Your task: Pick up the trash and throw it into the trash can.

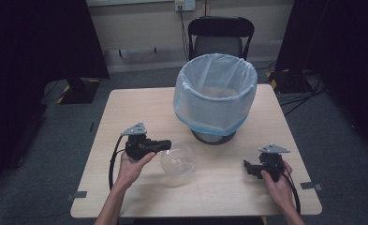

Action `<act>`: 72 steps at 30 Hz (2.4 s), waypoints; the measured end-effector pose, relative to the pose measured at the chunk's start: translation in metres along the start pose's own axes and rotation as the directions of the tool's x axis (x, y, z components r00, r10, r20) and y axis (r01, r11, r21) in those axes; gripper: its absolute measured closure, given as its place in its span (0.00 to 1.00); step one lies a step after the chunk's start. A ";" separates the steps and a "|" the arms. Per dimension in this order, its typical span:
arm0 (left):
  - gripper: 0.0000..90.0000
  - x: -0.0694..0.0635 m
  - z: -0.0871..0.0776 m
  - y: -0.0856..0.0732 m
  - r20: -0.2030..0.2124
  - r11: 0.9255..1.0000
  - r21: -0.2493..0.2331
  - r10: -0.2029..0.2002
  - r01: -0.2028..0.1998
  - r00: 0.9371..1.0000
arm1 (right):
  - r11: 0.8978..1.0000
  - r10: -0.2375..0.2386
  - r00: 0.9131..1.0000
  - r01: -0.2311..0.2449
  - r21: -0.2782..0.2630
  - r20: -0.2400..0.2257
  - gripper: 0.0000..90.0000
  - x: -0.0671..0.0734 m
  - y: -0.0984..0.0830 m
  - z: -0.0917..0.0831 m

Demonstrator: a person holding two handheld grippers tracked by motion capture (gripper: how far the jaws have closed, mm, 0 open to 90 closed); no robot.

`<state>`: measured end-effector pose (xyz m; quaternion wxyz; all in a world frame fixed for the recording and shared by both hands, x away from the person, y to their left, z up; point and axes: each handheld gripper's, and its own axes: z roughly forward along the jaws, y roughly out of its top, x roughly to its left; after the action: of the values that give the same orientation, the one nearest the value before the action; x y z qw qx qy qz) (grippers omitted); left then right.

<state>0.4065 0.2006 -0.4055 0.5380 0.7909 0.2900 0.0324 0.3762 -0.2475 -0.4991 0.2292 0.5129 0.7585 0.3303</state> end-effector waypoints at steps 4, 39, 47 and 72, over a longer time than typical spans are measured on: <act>0.93 -0.002 -0.003 0.009 0.001 1.000 -0.028 0.004 -0.004 1.000 | 1.000 0.001 1.000 -0.001 0.001 0.001 0.15 0.000 0.000 0.000; 0.94 -0.029 -0.059 0.112 -0.038 0.939 -0.315 0.131 -0.136 0.991 | 1.000 0.000 1.000 0.000 0.000 0.000 0.15 0.000 0.000 0.000; 0.94 -0.033 -0.061 0.138 -0.041 0.920 -0.362 0.149 -0.154 0.988 | 1.000 0.000 1.000 0.000 0.000 0.000 0.15 0.000 0.000 0.000; 0.95 -0.019 -0.021 0.215 0.034 0.896 -0.430 0.141 -0.113 0.989 | 1.000 0.000 1.000 0.000 -0.001 0.001 0.15 0.000 0.000 0.000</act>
<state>0.4741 0.1539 -0.2046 0.7039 0.6717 0.2061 0.1044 0.3762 -0.2475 -0.4992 0.2301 0.5128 0.7582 0.3304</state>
